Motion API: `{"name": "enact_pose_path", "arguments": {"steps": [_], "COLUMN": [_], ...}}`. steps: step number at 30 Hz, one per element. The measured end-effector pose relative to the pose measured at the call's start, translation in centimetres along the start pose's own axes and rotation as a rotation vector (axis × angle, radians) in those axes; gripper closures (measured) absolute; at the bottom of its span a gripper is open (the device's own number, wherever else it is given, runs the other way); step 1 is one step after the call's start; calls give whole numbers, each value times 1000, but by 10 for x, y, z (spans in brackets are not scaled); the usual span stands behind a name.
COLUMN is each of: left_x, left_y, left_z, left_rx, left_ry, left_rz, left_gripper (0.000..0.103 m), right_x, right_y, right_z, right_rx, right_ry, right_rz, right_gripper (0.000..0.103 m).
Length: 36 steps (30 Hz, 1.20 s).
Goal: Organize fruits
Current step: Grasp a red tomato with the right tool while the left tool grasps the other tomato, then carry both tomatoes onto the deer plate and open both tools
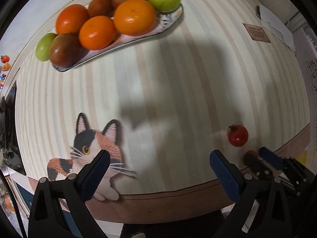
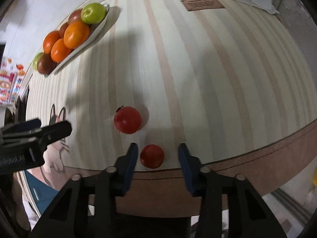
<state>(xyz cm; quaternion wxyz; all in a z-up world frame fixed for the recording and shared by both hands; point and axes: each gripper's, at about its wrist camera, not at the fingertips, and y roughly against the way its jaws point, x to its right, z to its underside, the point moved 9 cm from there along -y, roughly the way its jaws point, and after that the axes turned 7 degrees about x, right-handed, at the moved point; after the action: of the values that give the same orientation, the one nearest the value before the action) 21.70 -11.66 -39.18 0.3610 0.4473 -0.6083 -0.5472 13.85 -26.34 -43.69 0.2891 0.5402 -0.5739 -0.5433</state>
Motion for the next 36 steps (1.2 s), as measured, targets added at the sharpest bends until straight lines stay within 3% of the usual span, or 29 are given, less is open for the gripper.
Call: {"name": "enact_pose_path", "arguments": {"steps": [4,14,16,23,26,32,36], "left_x": [13,70,87,126,132,114,74], "left_y": [-5,-10,-12,-31,-30,-22,1], "left_z": [-1,-10,-12,-7,-11,-25,-42], "left_rx": [-8,-3,-1,-55,-24,13,71], "left_ry": [-14,-57,-77,-146,-166,-82,26], "left_rz": [19,175,208,248,243,269,279], "left_gripper": [0,3,12,58,72,74,74], "right_x": [-8,22,29,51,58,54,37], "right_y": [-2,20,26,28,32,35,40], "right_z": [3,-14,-17,-18,-19,-32,-46], "right_rx": [22,104,120,118,128,146,171], "right_ry": [63,-21,-35,-74,-82,-68,-35], "right_rz": [-7,-16,-10,11,17,5,-27], "right_gripper": [75,75,75,75,75,75,75]}}
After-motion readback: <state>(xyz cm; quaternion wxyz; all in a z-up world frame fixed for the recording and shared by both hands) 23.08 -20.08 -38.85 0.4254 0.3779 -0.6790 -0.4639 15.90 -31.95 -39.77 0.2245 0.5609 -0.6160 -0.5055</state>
